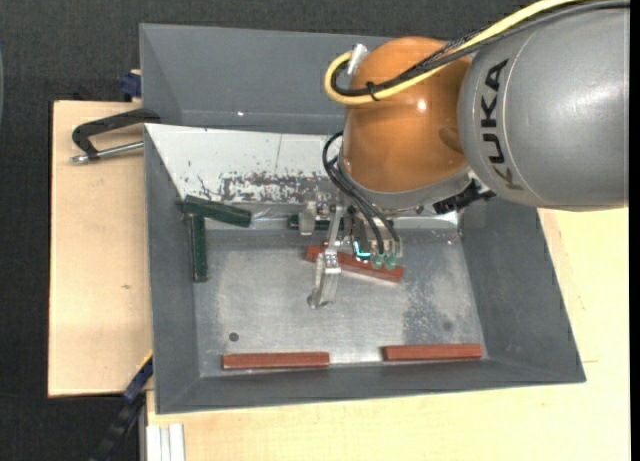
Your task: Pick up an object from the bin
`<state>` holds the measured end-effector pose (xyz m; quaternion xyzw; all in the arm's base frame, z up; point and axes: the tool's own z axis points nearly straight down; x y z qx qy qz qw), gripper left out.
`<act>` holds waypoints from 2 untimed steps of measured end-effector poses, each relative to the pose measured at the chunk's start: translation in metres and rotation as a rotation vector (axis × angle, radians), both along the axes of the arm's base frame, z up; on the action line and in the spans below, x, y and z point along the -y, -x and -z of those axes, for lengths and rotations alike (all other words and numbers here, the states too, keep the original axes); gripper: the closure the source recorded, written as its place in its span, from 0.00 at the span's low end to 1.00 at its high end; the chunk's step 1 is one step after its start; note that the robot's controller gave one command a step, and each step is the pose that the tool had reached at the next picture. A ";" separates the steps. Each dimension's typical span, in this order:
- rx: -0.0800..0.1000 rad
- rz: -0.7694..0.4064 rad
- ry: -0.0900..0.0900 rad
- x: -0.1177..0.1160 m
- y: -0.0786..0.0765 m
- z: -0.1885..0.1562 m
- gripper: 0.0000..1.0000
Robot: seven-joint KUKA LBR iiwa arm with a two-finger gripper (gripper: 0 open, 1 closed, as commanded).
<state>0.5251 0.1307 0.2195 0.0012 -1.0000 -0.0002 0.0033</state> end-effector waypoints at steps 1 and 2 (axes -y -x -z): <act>0.008 0.002 -0.001 0.001 -0.002 -0.004 0.00; 0.008 0.002 -0.001 0.001 -0.002 -0.004 0.00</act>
Offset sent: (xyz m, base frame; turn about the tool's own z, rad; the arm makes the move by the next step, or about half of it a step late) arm 0.0000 0.0000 0.0000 0.0000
